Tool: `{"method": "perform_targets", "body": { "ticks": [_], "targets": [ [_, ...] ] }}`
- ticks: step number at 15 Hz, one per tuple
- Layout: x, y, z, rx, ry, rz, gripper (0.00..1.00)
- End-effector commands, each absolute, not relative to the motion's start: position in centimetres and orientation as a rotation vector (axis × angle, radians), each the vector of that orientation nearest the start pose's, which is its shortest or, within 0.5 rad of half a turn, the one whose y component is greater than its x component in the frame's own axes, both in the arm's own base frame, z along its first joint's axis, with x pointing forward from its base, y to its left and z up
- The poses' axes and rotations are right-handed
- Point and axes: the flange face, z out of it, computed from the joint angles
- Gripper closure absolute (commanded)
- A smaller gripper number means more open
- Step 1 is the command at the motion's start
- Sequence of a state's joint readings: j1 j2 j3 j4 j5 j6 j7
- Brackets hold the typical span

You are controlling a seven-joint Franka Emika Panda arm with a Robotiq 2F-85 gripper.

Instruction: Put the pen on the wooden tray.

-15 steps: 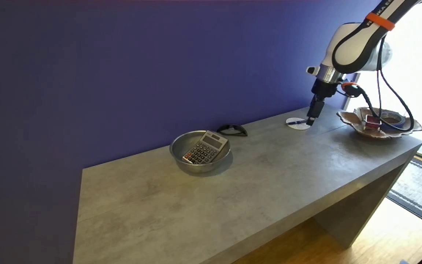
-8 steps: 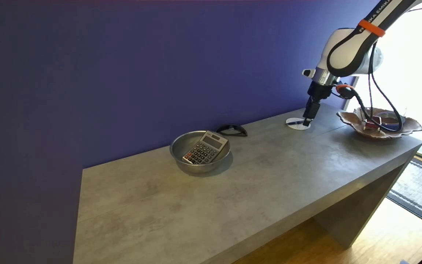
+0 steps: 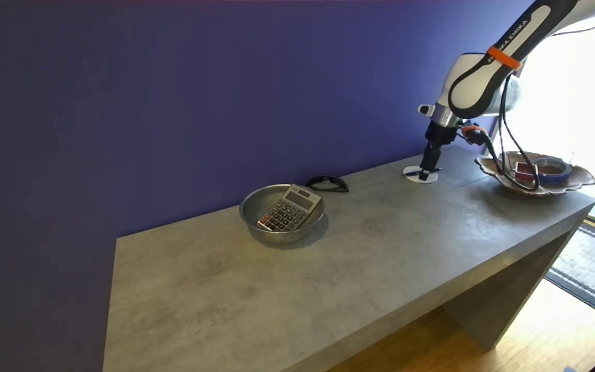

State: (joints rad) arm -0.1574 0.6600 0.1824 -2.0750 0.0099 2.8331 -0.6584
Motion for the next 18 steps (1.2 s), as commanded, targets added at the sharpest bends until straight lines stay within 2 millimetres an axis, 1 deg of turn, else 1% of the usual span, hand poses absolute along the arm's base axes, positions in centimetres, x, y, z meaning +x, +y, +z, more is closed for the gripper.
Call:
{"method": "perform_targets", "body": {
  "ticks": [1,2,3,5,8,10,12,14,15,17,18],
  "targets": [
    [60.3,1.2,11.6,-2.927,-0.923,-0.213,0.28],
    [60.4,1.1,11.4,-2.933,-0.919,-0.203,0.35],
    [60.6,1.0,11.2,-2.940,-0.917,-0.194,0.36],
    [60.8,0.6,11.1,-2.949,-0.911,-0.187,0.50],
    [60.8,0.7,11.6,-2.955,-0.907,-0.186,0.71],
    [60.5,0.8,12.0,-2.961,-0.913,-0.189,0.84],
    [60.1,0.3,12.3,-2.977,-0.926,-0.188,0.98],
    [59.4,0.2,13.0,-2.982,-0.928,-0.189,1.00],
    [58.9,0.2,13.4,-2.985,-0.925,-0.186,0.97],
    [57.4,0.1,14.7,-2.980,-0.936,-0.152,0.97],
    [56.1,0.1,15.6,-2.965,-0.959,-0.130,0.97]
  ]
}}
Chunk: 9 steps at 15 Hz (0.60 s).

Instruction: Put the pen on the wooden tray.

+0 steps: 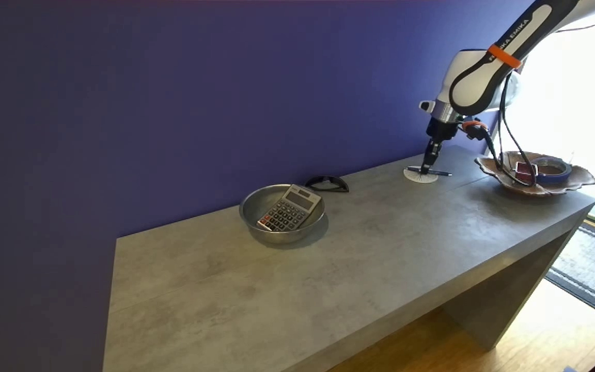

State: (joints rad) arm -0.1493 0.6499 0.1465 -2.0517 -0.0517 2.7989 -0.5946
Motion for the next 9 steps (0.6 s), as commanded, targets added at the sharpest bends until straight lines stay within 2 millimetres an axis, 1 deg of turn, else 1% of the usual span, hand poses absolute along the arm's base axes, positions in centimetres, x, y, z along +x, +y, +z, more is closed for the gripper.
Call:
{"method": "perform_targets", "body": {
  "ticks": [1,2,4,6,7,9],
  "targets": [
    [54.7,0.0,16.6,-2.949,-0.978,-0.128,0.97],
    [53.2,-0.1,17.7,-2.943,-0.991,-0.135,0.97],
    [51.0,-0.1,19.4,-2.904,-1.037,-0.171,0.97],
    [48.4,-1.2,20.7,-2.867,-1.080,-0.180,0.97],
    [47.2,-1.9,21.5,-2.863,-1.061,-0.191,0.97],
    [44.7,-4.0,22.5,-2.874,-0.915,-0.240,0.97]
  ]
}}
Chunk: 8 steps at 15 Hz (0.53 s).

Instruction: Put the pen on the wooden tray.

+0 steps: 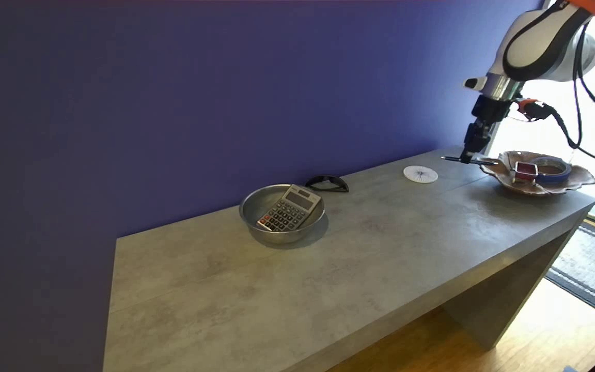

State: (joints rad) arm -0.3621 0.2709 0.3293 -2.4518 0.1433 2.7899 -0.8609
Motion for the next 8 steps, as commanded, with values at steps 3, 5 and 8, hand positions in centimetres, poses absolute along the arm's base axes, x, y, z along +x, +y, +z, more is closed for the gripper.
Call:
{"method": "perform_targets", "body": {
  "ticks": [3,5,8],
  "targets": [
    [47.3,-3.5,21.5,-2.875,-0.963,-0.221,0.87],
    [47.3,-3.5,20.8,-2.906,-0.942,-0.204,0.97],
    [46.7,-5.6,20.5,-2.966,-0.828,-0.160,0.97]
  ]
}}
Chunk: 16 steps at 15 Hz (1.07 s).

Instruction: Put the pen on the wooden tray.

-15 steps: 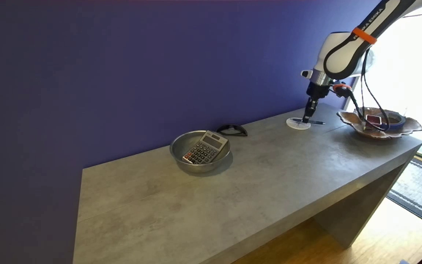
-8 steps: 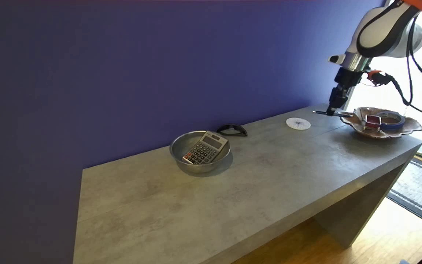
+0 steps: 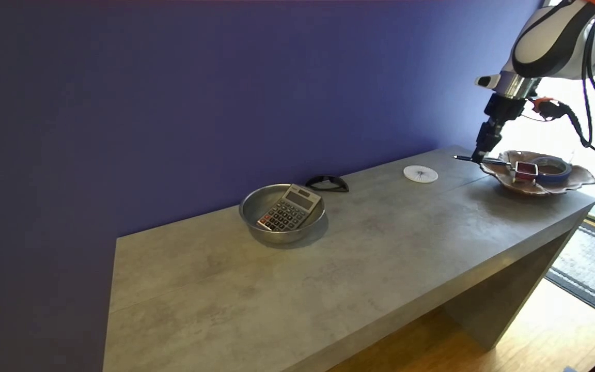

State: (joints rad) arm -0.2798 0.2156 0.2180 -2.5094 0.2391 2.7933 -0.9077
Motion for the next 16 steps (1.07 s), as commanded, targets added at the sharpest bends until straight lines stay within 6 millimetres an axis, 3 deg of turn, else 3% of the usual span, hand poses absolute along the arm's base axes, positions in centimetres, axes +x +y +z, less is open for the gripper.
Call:
{"method": "perform_targets", "body": {
  "ticks": [1,5,10,14,16],
  "targets": [
    [46.3,-6.8,20.3,-2.986,-0.780,-0.142,0.97],
    [44.7,-9.9,19.7,-2.982,-0.623,-0.125,0.97],
    [42.2,-10.0,19.5,-2.936,-0.424,-0.203,0.97],
    [38.7,-11.4,19.7,-2.987,-0.165,-0.254,0.97],
    [36.9,-12.1,19.5,-3.006,-0.129,-0.244,0.97]
  ]
}}
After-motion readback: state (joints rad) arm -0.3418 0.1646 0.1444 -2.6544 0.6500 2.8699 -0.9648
